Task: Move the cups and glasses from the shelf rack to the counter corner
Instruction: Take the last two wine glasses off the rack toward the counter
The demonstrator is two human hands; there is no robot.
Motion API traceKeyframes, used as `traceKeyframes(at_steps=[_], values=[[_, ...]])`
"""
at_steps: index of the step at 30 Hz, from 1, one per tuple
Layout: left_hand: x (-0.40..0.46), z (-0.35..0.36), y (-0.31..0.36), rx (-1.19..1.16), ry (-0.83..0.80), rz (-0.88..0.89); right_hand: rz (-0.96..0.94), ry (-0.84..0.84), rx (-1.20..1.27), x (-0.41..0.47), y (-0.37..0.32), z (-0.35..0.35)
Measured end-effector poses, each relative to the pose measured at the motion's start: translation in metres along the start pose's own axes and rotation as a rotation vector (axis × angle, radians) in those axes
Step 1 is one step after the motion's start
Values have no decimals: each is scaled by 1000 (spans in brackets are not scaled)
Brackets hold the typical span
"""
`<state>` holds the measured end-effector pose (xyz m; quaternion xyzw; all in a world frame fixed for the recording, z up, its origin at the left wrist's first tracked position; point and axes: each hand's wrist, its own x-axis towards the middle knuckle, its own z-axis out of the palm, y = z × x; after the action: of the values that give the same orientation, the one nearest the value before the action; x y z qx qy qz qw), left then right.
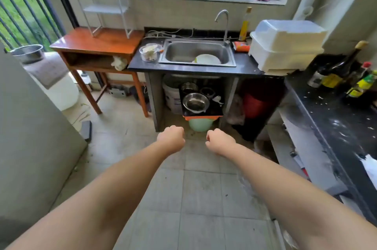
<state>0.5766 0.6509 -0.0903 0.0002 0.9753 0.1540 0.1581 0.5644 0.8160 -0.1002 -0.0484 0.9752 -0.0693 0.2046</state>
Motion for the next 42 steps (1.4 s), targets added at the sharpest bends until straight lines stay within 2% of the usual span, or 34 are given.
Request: traceKeyframes(at_steps=[3,10,15,19,26,32,42], values=[[7,-35,-78,-106,39,-108,-110,-1,-41,29,-82,-3],[15,-78,-204,-319,142,-302,-292,3,-123,88,-221,-18],[47,-106,-266,-345,165,-357,-422,14,-162,133,-287,-26],[97,-145,-313,-319,248,-381,-464,55,-160,193,-346,-47],[194,-241,-393,-327,324,-347,-481,121,-107,314,-440,-121],[258,-293,-458,-335,337,-353,-494,100,-158,391,-505,-156],[418,-418,-569,-231,338,-153,-372,242,-26,539,-624,-226]])
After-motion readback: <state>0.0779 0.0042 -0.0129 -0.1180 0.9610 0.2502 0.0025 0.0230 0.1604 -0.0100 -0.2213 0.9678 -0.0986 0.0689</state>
